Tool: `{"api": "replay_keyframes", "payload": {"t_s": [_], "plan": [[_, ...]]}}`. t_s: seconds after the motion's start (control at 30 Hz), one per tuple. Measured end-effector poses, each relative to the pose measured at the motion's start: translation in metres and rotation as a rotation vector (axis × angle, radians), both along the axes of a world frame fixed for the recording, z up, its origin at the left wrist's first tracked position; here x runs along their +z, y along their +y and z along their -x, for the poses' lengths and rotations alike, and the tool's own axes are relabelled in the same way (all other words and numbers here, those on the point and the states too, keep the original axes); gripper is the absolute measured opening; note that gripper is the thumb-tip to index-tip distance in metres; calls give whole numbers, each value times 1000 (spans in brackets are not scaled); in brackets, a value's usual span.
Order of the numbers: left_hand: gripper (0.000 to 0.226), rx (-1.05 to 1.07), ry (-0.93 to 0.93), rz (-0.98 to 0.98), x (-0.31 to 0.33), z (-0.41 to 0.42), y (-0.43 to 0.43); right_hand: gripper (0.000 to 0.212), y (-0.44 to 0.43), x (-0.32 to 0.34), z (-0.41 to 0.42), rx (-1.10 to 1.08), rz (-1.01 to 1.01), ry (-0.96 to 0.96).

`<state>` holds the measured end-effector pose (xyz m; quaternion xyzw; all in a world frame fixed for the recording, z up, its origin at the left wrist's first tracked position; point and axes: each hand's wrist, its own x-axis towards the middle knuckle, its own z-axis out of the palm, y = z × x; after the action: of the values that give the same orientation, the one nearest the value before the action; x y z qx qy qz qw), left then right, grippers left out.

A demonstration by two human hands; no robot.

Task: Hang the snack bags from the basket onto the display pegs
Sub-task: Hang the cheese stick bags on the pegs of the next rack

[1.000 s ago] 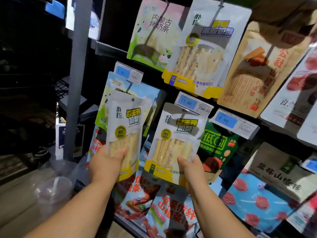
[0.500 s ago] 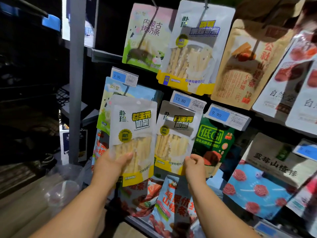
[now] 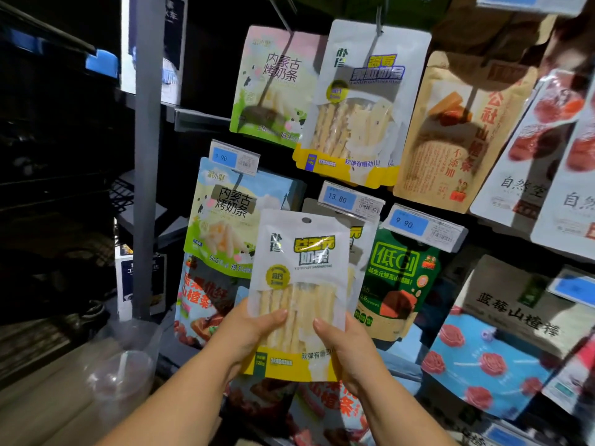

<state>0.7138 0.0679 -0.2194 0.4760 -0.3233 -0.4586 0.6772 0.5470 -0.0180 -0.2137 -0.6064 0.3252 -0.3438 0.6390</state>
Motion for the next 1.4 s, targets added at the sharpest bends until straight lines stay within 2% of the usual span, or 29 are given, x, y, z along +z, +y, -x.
{"api": "replay_keyframes", "payload": {"t_s": [0.1, 0.3, 0.53, 0.67, 0.77, 0.9, 1.07, 1.17, 1.27, 1.33, 1.4], "plan": [[34, 60, -9, -64, 1, 6, -8, 30, -3, 0, 6, -63, 1, -29], [32, 84, -64, -120, 0, 10, -16, 26, -7, -1, 9, -165, 84, -43], [16, 138, -41, -107, 4, 15, -20, 26, -16, -1, 5, -202, 136, -16], [23, 200, -29, -94, 3, 16, -26, 33, -18, 0, -2, -229, 152, -3], [24, 230, -14, -71, 0, 17, -34, 21, -23, 2, -5, -256, 135, -4], [30, 291, -77, -116, -7, 17, -47, 27, -28, 2, -6, -276, 112, 12], [31, 486, -210, -258, -14, 22, -61, 21, -32, 6, -10, -304, 155, 181], [36, 603, -249, -324, -17, 30, -70, 36, -39, 2, -9, -284, 231, 385], [58, 714, -187, -333, -14, 40, -83, 30, -47, 1, 1, -306, 296, 579], [68, 776, -132, -326, -8, 52, -86, 25, -46, 3, 12, -347, 289, 610], [68, 821, -140, -294, -2, 67, -88, 17, -43, 6, 27, -372, 258, 615]]}}
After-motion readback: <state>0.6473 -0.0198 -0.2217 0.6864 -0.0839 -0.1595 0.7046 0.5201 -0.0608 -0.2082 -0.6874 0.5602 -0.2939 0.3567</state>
